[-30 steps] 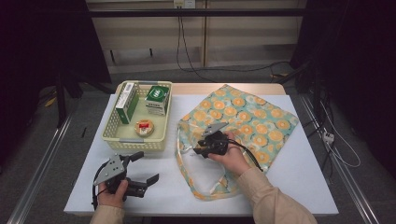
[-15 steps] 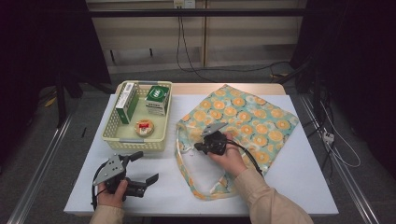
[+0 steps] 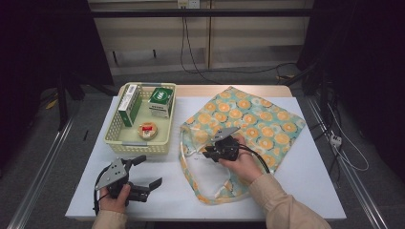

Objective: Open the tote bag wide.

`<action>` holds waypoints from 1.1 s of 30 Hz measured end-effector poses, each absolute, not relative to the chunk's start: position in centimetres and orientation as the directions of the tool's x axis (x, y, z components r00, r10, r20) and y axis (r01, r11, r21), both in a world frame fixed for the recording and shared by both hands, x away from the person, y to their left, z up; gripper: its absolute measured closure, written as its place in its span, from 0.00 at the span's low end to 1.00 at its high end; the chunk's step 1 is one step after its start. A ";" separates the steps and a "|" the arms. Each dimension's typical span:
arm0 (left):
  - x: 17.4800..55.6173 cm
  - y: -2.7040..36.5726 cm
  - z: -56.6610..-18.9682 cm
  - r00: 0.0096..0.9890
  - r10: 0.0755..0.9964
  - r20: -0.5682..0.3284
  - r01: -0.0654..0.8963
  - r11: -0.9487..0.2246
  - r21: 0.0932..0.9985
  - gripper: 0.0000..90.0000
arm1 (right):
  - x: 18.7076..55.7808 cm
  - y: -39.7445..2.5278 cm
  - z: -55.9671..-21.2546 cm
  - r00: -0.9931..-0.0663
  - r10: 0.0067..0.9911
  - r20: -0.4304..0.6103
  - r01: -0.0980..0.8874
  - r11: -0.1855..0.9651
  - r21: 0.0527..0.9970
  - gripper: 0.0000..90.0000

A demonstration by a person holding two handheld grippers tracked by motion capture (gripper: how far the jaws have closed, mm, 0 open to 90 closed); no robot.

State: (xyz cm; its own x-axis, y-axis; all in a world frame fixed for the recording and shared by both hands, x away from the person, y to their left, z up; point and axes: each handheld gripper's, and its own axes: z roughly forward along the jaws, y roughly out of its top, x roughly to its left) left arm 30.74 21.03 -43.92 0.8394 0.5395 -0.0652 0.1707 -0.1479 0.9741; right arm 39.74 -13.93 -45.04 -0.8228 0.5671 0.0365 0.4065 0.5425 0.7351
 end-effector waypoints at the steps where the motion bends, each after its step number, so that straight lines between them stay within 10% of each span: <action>1: 30.7 21.0 -43.9 0.841 0.538 -0.065 0.171 -0.150 0.974 0.03 | 39.8 -14.0 -45.3 -0.819 0.573 0.030 0.412 0.550 0.726 0.80; 13: 30.5 21.1 -43.9 0.837 0.543 -0.064 0.170 -0.146 0.975 0.03 | 40.5 -14.6 -46.0 -0.802 0.593 0.070 0.452 0.525 0.721 1.00; 33: 30.3 21.3 -44.0 0.833 0.549 -0.063 0.175 -0.154 0.972 0.03 | 42.8 -19.5 -42.1 -0.663 0.696 0.277 0.575 0.236 0.783 1.00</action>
